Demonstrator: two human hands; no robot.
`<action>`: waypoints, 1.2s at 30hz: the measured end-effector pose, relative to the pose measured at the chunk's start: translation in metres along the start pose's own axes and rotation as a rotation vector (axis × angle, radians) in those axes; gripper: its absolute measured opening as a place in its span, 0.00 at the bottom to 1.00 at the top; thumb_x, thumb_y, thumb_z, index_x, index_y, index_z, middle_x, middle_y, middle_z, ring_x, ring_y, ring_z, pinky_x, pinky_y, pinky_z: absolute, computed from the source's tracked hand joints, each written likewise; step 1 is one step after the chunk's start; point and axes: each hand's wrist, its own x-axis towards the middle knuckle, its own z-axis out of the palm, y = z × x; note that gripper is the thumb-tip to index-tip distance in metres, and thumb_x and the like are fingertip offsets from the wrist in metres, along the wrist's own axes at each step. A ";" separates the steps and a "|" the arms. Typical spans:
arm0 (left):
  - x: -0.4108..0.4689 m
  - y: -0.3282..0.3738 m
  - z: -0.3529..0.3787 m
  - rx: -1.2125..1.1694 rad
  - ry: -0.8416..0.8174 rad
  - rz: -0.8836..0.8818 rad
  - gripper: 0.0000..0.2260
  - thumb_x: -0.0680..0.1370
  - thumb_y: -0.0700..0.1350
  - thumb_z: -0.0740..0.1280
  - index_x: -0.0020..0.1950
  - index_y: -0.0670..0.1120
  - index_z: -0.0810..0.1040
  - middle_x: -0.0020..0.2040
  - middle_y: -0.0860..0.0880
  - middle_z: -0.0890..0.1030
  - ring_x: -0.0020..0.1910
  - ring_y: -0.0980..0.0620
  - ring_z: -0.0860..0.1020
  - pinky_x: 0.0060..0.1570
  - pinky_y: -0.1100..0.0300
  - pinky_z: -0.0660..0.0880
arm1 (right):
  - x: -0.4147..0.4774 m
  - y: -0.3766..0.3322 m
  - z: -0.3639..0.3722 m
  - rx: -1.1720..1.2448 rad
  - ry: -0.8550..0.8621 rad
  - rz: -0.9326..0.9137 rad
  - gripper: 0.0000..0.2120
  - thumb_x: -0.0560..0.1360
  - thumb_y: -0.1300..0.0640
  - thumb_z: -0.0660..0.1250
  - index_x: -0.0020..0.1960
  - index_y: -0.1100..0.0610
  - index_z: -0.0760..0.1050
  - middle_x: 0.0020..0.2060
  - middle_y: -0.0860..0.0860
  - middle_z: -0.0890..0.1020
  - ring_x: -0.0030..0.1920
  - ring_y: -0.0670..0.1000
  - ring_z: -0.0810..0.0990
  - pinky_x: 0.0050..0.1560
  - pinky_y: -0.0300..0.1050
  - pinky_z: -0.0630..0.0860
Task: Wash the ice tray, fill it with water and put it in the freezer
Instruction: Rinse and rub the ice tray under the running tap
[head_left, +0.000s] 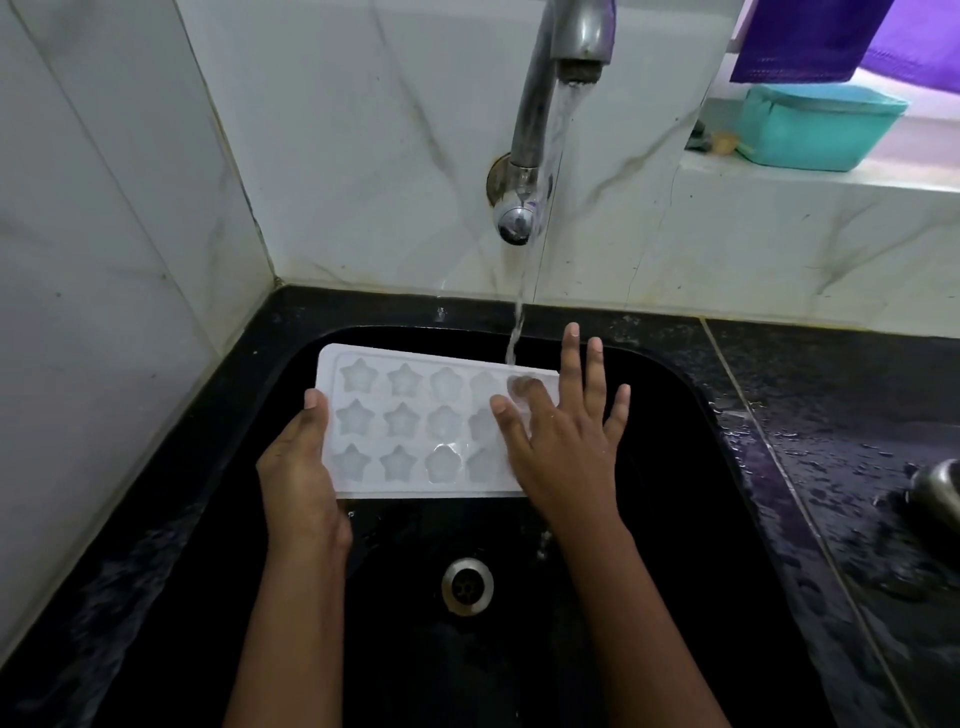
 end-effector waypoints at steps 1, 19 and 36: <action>0.000 -0.001 0.000 0.001 0.000 0.000 0.13 0.79 0.53 0.66 0.52 0.44 0.83 0.49 0.44 0.85 0.46 0.46 0.84 0.44 0.52 0.81 | -0.001 -0.002 0.001 0.000 -0.018 -0.009 0.33 0.73 0.32 0.39 0.68 0.42 0.69 0.75 0.45 0.33 0.73 0.46 0.28 0.70 0.56 0.30; -0.001 -0.002 0.002 -0.006 0.025 0.031 0.11 0.79 0.51 0.66 0.50 0.45 0.83 0.48 0.46 0.85 0.44 0.49 0.84 0.41 0.55 0.81 | 0.001 0.006 -0.003 0.003 0.024 -0.021 0.30 0.74 0.33 0.40 0.63 0.43 0.72 0.77 0.47 0.38 0.74 0.47 0.30 0.69 0.54 0.28; -0.004 -0.005 0.002 -0.006 0.048 0.064 0.11 0.79 0.53 0.66 0.49 0.46 0.83 0.47 0.46 0.85 0.43 0.49 0.85 0.37 0.56 0.81 | 0.005 0.013 -0.007 0.049 -0.037 -0.107 0.32 0.73 0.31 0.41 0.65 0.41 0.71 0.75 0.43 0.34 0.72 0.44 0.26 0.67 0.48 0.24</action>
